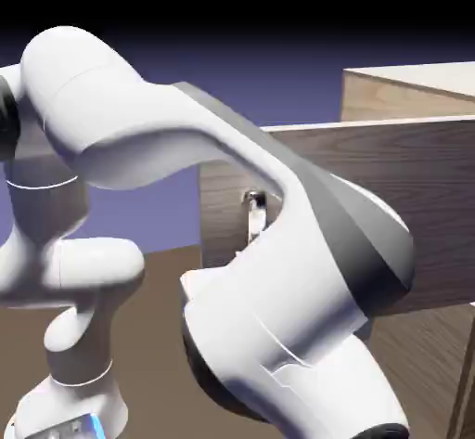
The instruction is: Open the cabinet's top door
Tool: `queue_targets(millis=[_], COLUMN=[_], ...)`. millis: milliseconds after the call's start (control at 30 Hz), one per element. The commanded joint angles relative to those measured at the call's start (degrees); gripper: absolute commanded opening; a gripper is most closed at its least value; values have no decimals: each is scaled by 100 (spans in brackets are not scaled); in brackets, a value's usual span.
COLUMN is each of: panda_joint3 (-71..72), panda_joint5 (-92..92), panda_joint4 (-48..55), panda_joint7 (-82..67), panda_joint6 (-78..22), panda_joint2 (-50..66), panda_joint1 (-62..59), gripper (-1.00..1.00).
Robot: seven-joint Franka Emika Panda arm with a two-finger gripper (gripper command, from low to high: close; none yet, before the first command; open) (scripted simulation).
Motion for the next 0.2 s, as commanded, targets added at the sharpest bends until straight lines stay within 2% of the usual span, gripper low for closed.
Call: queue_targets(millis=[0,133,167], panda_joint3=[16,64,64], panda_joint5=[-63,-244,-244], panda_joint4=[208,849,849], panda_joint7=[52,219,219], panda_joint6=[-58,-264,-264], panda_joint2=[-173,-689,-689], panda_joint1=[45,184,184], gripper=[-100,-100,100])
